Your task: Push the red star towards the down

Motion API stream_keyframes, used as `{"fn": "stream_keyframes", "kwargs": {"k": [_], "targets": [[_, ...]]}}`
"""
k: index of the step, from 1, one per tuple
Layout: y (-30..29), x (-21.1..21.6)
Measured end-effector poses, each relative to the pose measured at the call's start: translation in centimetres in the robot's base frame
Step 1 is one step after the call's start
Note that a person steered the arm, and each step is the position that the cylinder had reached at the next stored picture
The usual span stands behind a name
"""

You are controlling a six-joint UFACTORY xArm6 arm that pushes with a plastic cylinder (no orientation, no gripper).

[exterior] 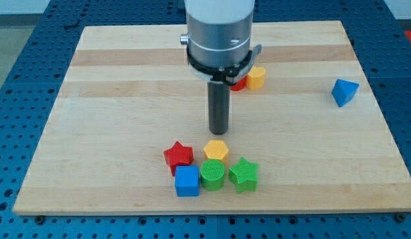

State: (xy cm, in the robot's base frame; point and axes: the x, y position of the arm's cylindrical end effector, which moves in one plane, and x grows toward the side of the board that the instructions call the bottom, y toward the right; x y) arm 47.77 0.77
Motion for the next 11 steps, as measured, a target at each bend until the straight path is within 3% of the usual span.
{"fn": "stream_keyframes", "kwargs": {"k": [3, 4, 7, 9, 11], "targets": [[0.4, -15.6], [2.6, -17.0], [2.3, -7.2], [2.3, -6.2], [4.8, -2.5]]}}
